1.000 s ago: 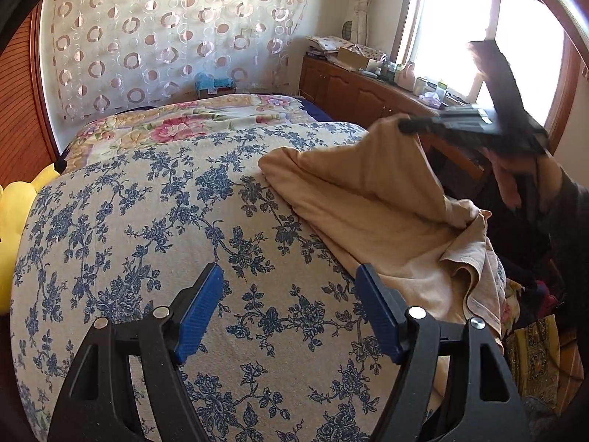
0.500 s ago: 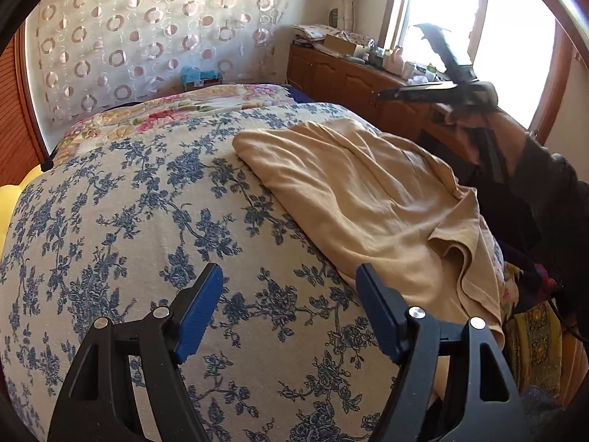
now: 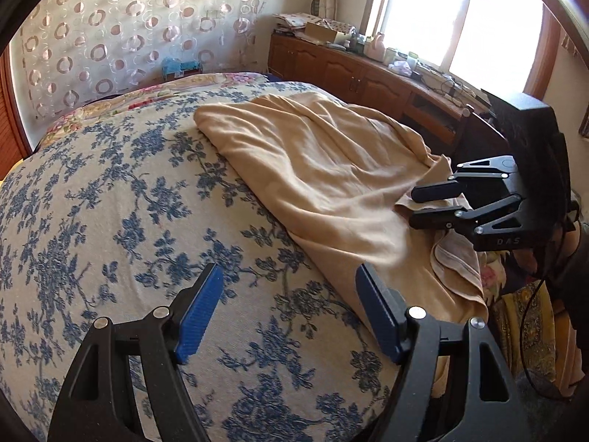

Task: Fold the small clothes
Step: 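Grasp the cloth edge with the right gripper and fold it inward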

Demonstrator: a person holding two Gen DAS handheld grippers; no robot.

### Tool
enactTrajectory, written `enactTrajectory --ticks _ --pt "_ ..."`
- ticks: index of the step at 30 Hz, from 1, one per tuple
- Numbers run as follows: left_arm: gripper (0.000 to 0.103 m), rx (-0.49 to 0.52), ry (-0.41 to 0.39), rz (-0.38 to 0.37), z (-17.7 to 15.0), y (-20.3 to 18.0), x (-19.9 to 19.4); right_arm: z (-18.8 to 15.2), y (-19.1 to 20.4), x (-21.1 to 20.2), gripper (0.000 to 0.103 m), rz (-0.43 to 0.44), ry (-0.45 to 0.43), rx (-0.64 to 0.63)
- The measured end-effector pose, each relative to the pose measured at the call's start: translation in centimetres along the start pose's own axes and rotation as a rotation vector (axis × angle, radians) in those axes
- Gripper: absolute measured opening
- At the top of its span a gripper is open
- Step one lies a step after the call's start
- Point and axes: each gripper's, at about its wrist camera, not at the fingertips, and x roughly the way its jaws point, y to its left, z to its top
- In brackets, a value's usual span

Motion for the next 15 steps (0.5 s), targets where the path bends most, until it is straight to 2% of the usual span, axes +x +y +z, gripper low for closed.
enactTrajectory --ticks 1,4,10,13,15 --pt "0.075 0.007 0.002 -0.002 -0.1 -0.4 0.0 -0.3 0.0 -0.2 0.01 -0.001 0.004 -0.004" --pt "0.075 0.022 0.006 -0.02 -0.4 -1.4 0.1 -2.2 -0.3 -2.7 0.007 -0.013 -0.017 0.002" --pt "0.075 0.056 0.026 -0.046 -1.2 -3.6 0.3 -8.0 -3.2 -10.1 0.007 -0.078 -0.062 0.131" --pt "0.075 0.065 0.043 -0.069 -1.9 -4.7 0.4 -10.4 -3.9 -11.0 0.007 -0.111 -0.061 0.203" --pt "0.075 0.071 0.054 -0.075 -2.4 -5.4 0.4 -11.0 -4.0 -11.0 0.021 -0.123 -0.086 0.243"
